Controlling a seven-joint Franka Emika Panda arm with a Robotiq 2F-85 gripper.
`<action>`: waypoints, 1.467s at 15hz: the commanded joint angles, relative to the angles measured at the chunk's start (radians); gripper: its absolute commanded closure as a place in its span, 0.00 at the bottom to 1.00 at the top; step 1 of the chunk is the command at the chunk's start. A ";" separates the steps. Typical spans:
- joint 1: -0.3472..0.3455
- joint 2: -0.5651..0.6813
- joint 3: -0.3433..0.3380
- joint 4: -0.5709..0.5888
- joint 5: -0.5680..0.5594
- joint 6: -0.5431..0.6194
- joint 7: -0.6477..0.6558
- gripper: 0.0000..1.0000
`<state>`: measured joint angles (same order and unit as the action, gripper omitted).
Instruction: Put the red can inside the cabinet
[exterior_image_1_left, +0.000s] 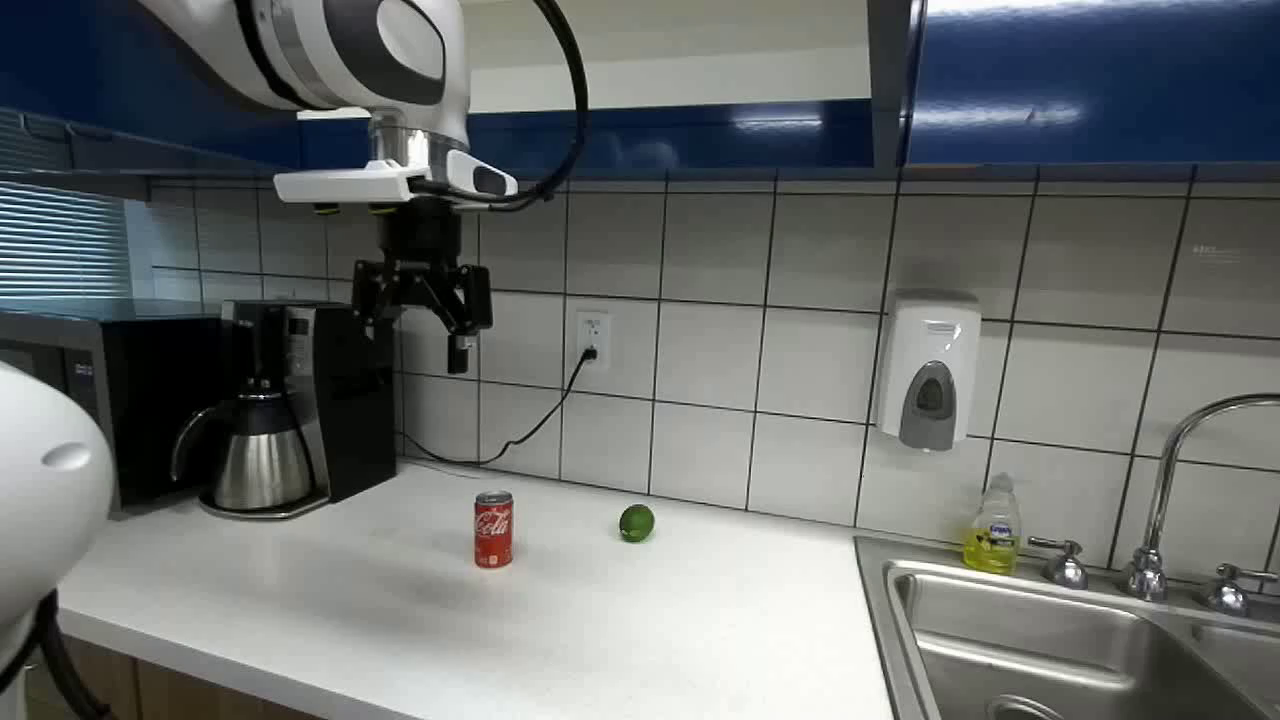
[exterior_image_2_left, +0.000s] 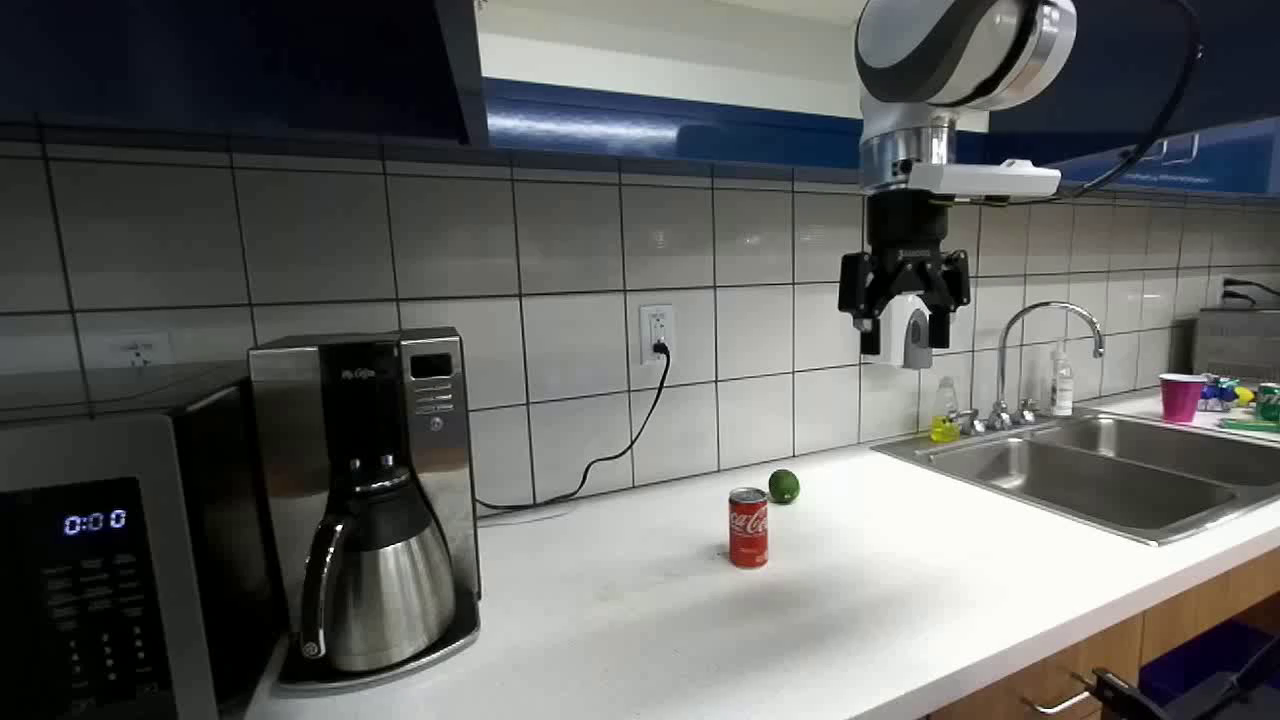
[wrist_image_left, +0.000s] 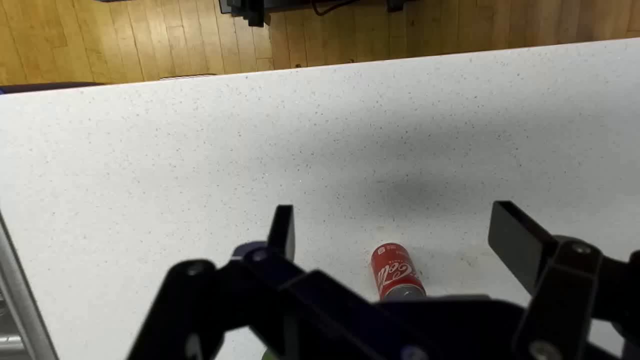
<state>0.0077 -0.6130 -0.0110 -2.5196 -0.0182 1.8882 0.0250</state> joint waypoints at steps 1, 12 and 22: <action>-0.006 0.000 0.005 0.002 0.003 -0.002 -0.003 0.00; -0.006 0.000 0.005 0.002 0.003 -0.002 -0.003 0.00; -0.007 0.193 0.021 0.024 -0.017 0.194 0.012 0.00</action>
<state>0.0077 -0.5311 -0.0080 -2.5196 -0.0206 1.9919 0.0250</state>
